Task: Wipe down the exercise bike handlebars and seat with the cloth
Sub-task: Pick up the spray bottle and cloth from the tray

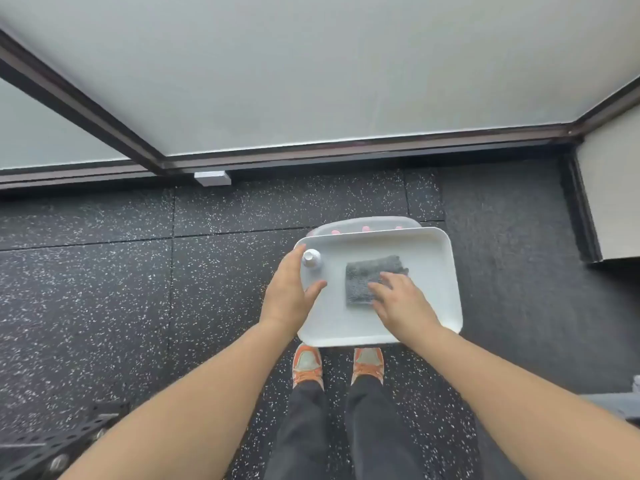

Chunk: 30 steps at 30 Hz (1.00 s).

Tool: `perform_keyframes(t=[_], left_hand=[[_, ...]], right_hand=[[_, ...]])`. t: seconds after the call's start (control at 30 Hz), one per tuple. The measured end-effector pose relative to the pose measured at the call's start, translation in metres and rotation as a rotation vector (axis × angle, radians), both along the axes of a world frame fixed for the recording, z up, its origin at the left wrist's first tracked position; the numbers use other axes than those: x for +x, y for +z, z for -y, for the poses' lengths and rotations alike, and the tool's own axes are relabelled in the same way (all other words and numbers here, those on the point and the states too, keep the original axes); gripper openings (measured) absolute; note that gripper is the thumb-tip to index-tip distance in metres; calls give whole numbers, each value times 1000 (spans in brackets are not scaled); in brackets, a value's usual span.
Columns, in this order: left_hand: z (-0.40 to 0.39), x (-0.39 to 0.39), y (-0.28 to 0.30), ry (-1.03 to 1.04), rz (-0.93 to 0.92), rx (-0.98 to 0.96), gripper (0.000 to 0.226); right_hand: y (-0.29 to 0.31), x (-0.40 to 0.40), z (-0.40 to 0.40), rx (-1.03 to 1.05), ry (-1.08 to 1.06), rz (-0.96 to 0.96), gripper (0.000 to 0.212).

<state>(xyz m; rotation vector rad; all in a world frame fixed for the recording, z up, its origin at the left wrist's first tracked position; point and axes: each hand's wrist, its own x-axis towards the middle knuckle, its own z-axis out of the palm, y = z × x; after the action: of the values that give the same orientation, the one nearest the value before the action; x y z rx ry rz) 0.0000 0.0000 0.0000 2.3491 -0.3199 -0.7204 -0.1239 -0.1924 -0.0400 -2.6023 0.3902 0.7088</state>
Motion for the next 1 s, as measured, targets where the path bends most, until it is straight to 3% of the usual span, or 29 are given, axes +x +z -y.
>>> perform_keyframes(t=[0.1,0.33,0.57,0.73,0.9,1.0], left_hand=[[0,5,-19,9,-23,-3,70],[-7,18,-40,-27,-10,3,61],[0,27,-50,-25,-14,-35,43],[3,30,-43,-75,-7,-54,35],[0,25,-19,-103,-12,-106,35],[-2,22,2,-138,-15,-118,47]], right_hand=[[-25,14,-3,-87,-27,45,49],[-50,18,-2,-162,-30,-43,58],[-54,28,-7,-252,-38,38,40],[-45,26,-15,-120,-199,-26,33],[-14,16,-24,189,-484,52,34],[20,14,-31,303,-653,146,29]])
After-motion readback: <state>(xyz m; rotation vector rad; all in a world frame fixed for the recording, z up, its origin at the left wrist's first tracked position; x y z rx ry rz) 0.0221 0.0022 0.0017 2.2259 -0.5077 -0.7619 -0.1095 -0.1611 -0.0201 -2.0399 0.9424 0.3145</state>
